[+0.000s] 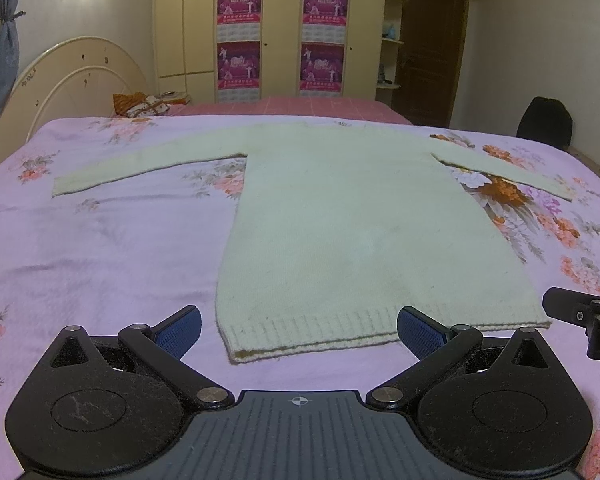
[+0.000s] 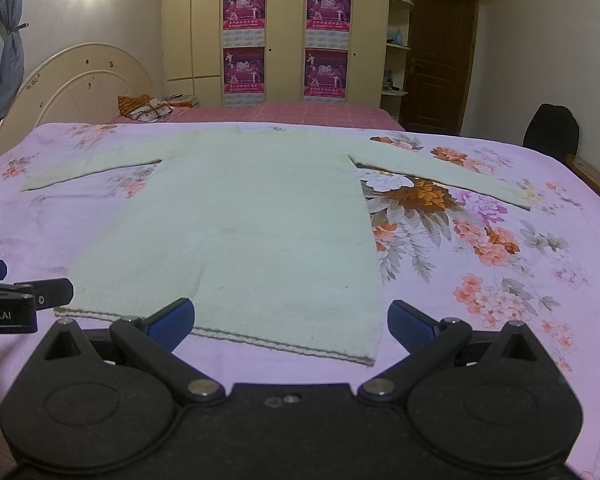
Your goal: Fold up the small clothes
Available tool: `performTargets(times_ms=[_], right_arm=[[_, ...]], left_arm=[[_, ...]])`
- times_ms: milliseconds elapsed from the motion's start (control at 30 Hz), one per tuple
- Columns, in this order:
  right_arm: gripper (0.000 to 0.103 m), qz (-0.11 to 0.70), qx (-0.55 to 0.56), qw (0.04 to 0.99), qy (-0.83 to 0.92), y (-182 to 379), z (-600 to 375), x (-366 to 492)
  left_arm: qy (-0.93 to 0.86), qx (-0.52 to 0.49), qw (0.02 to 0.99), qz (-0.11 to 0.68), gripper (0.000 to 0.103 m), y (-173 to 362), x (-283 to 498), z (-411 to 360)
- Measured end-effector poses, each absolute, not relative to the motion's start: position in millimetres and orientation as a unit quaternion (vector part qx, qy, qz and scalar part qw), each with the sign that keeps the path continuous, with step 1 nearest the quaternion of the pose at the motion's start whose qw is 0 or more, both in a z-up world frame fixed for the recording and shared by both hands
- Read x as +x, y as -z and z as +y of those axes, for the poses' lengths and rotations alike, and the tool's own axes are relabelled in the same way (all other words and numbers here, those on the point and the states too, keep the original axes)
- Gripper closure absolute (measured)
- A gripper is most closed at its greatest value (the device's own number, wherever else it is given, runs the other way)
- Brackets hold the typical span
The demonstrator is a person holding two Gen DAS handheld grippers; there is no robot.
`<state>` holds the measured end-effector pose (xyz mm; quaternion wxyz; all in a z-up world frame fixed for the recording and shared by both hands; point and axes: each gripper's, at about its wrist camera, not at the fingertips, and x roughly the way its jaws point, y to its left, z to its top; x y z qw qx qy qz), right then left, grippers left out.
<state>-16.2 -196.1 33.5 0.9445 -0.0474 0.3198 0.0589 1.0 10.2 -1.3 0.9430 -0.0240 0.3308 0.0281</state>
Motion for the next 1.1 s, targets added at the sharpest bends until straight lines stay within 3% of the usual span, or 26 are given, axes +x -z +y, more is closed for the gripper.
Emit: performTargets(times_ms=[1100], right_arm=[[0.001, 0.331, -0.040, 0.941, -0.057, -31, -203, -10]], left_arm=[[-0.032, -0.032, 0.940, 0.338, 0.000, 3, 12, 9]])
